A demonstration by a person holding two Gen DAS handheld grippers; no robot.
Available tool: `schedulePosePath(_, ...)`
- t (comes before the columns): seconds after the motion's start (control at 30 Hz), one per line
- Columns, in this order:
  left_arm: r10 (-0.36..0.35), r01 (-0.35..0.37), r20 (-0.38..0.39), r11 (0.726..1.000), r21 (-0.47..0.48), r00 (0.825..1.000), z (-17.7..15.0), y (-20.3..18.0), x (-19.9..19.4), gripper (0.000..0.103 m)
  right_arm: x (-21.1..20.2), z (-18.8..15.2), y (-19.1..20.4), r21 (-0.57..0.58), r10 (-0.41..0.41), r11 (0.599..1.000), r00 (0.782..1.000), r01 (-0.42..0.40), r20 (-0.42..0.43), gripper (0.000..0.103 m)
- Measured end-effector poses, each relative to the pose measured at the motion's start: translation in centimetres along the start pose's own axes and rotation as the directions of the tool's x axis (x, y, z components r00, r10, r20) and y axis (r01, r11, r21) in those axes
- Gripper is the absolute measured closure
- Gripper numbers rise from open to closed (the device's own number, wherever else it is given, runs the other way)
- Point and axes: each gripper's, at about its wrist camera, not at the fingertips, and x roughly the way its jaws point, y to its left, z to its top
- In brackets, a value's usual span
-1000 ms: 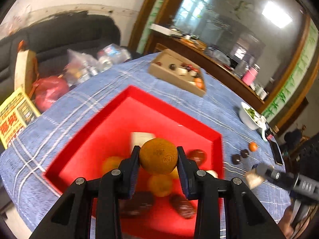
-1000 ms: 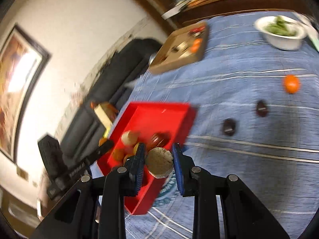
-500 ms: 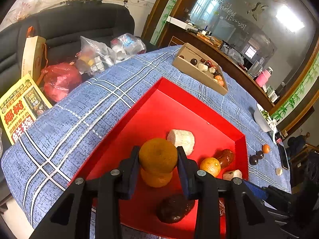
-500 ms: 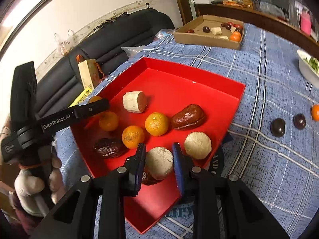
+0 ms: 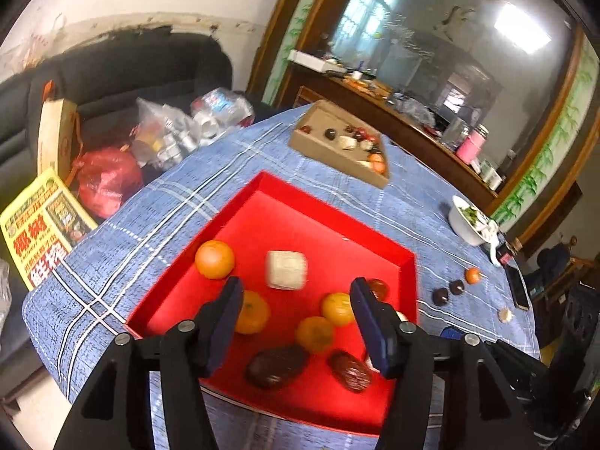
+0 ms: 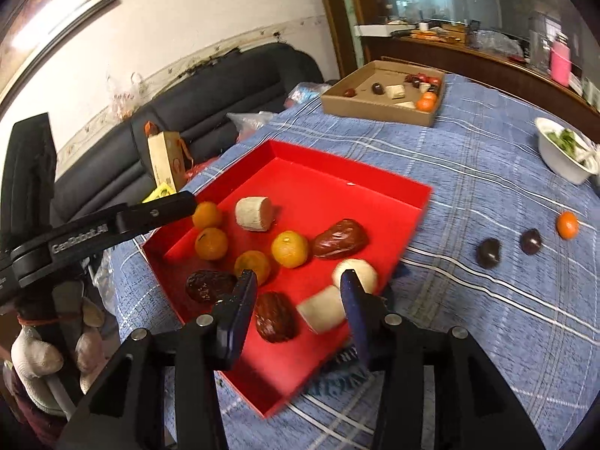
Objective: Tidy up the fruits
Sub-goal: 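Move both open tools back over the remaining fruits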
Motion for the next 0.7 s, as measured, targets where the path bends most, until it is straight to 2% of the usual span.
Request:
schedulePosePath(0.2,-0.046,0.046,-0.003,0.993,0.106,0.999,-1.1,-4.6,-1.2,0.035,-3.9,-2.2,-3.8,0.056,-0.06,0.997,0.997,0.058,0.049,0.055)
schedulePosePath(0.37,-0.1,0.107,-0.046,0.98,0.17,0.994,-1.8,-8.4,-1.1,0.035,-7.5,-5.1,-9.2,0.146,-0.156,0.978,0.986,0.146,0.061,0.055)
schedulePosePath(0.5,-0.121,0.138,-0.092,0.966,0.217,0.988,-2.8,-11.4,0.0,0.035,-10.6,-7.7,-14.5,0.244,-0.243,0.944,0.969,0.223,0.053,0.055)
schedulePosePath(0.7,-0.144,0.18,-0.143,0.941,0.287,0.979,-3.6,-15.7,1.6,0.035,-15.3,-9.6,-21.8,0.376,-0.374,0.866,0.926,0.329,0.052,0.055)
